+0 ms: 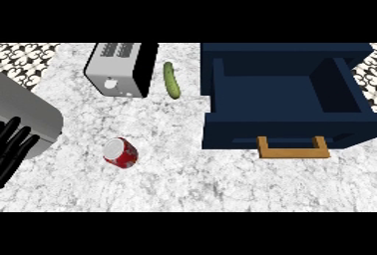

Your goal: Pick up the can, place it into the drawer and close the drawer

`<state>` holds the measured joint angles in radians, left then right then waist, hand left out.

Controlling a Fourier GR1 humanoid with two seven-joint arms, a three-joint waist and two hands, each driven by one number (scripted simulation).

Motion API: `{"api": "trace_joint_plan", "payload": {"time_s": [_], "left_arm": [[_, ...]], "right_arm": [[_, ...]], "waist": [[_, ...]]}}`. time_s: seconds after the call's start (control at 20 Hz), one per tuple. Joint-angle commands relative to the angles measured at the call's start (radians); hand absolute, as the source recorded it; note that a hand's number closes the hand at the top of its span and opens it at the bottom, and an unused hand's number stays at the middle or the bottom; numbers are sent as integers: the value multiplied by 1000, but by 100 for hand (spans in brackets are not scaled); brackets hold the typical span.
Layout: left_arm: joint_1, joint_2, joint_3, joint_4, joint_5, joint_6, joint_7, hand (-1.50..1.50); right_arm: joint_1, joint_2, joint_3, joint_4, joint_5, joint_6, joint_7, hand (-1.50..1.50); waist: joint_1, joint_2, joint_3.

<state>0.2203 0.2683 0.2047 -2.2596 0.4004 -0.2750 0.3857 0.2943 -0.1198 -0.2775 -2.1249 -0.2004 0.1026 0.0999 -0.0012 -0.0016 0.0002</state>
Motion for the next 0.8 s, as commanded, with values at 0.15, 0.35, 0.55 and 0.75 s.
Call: {"api": "trace_joint_plan", "payload": {"time_s": [0.15, 0.35, 0.55, 0.75], "left_arm": [[-26, -32, 33, -36, 117, 76, 143, -150], [-10, -70, 44, 55, 160, 31, 98, -150], [-50, -88, 27, 104, 152, 39, 114, -150], [-95, -114, -13, 117, 110, 88, 152, -150]], "right_arm": [[23, -25, -73, 13, -60, 77, -15, -150], [80, -8, -101, -8, -90, 123, -44, -150], [73, -29, -176, 15, -149, 152, -32, -150], [119, 8, -170, -9, -113, 204, -63, -150]], "waist": [[-1, 1, 0], [-3, 0, 0], [-3, 1, 0], [-4, 1, 0]]}}
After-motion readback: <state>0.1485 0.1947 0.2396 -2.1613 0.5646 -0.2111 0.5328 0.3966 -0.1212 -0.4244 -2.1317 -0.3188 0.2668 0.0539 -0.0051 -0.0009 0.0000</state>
